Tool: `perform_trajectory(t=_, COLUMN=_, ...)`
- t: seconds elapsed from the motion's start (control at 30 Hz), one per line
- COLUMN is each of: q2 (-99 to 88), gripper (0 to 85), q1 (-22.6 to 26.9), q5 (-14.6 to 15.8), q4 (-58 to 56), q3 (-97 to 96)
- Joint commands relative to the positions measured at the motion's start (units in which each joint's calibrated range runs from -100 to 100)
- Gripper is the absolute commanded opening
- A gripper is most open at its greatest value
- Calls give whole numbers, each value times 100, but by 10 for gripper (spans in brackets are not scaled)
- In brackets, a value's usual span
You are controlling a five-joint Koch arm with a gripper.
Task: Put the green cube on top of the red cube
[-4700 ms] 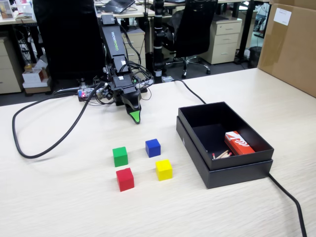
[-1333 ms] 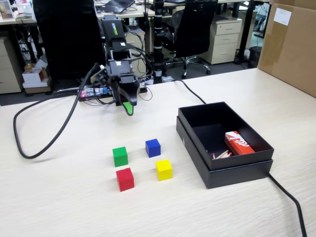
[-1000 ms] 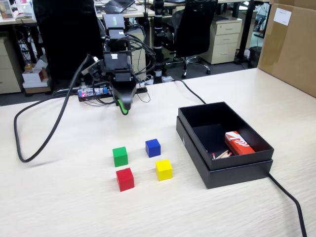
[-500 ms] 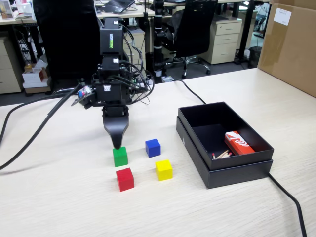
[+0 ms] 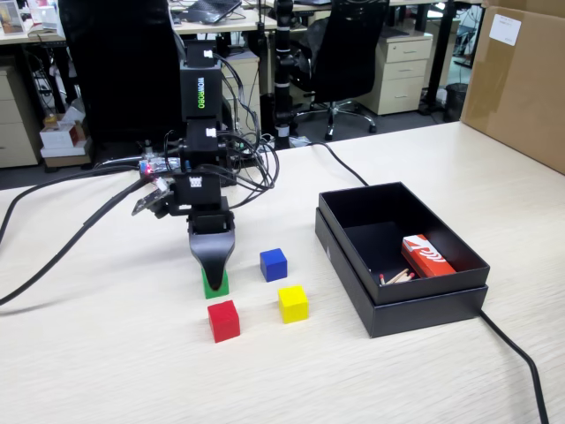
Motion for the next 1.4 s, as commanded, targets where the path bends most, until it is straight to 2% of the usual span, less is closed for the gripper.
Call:
perform_trajectory(t=0.0, q2=85, gripper=476, q1=0, q5=-24, q4=-36, q3=497)
perform_trajectory(t=0.23, q2=579, gripper=472, q1=-29, q5=-73, q4=-36, q3=633)
perform_trajectory(t=0.37, q2=624, gripper=423, q1=-34, q5=-112, q4=-36, q3=560)
perform_trajectory(t=0.57, q2=624, gripper=411, q1=-24, q5=-112, q4=-260, q3=506)
perform_trajectory(t=0.77, q2=602, gripper=165, q1=-39, q5=-122, q4=-321, q3=515)
perform_trajectory(t=0.97, q2=579, gripper=21, q1=-44, q5=-142, q4=-321, q3=506)
perform_trajectory(t=1.23, q2=-213, gripper=9, q1=-44, q5=-151, q4=-485, q3=542)
perform_trajectory(t=1.37, q2=-1131, gripper=9, q1=34, q5=-88, q4=-779, q3=1467)
